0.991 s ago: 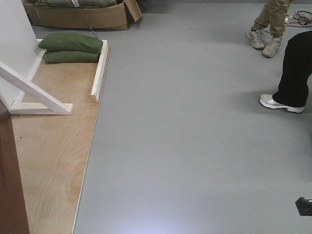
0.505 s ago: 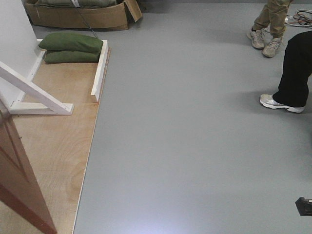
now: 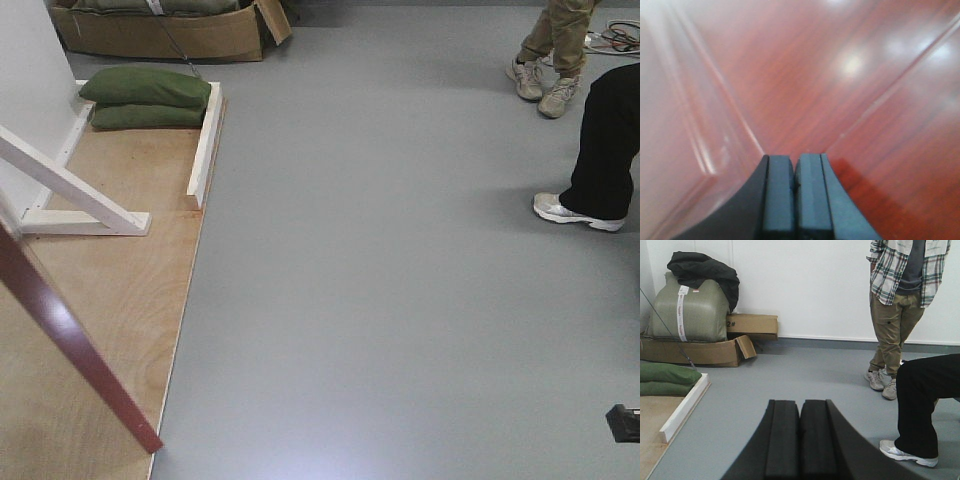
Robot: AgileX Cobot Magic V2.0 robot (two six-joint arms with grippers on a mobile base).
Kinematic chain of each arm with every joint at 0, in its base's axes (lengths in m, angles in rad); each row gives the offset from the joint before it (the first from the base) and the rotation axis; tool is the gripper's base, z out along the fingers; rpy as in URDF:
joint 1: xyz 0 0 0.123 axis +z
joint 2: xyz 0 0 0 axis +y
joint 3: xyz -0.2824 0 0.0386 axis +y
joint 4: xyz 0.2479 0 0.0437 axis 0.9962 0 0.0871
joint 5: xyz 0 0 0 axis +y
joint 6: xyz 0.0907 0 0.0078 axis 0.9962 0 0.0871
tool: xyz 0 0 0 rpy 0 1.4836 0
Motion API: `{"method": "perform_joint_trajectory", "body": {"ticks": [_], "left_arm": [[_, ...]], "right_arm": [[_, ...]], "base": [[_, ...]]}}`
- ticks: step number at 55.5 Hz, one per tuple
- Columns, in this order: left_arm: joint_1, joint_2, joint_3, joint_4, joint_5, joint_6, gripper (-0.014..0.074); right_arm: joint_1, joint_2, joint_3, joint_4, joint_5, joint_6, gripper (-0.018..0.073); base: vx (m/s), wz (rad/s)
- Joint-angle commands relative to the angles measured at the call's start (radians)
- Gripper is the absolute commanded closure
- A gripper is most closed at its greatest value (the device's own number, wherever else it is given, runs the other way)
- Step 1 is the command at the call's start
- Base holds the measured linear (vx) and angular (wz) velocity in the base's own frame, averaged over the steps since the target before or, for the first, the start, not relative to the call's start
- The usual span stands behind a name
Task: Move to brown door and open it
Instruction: 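Pull the door edge with the left gripper, swinging it toward the robot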
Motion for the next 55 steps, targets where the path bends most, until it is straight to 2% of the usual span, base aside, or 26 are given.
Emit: {"method": "perform_joint_trajectory", "body": {"ticks": [1,37,55], "left_arm": [[-0.059,-0.056,-0.035,-0.065,0.021,0.003,0.06],[-0.282,-0.058,-0.037,-0.065,0.024,0.003,0.06],[-0.349,0.031,-0.119,-0.066,-0.009,0.003,0.06]], "right_arm": [[-0.001,-0.009,0.006,-0.004,-0.081,-0.006,0.0559],[-0.001,-0.009,0.006,-0.004,-0.081,-0.006,0.0559],[-0.001,-0.009,0.006,-0.004,-0.081,-0.006,0.0559]], "base": [[0.0,0.0],[0.0,0.0],[0.0,0.0]]}}
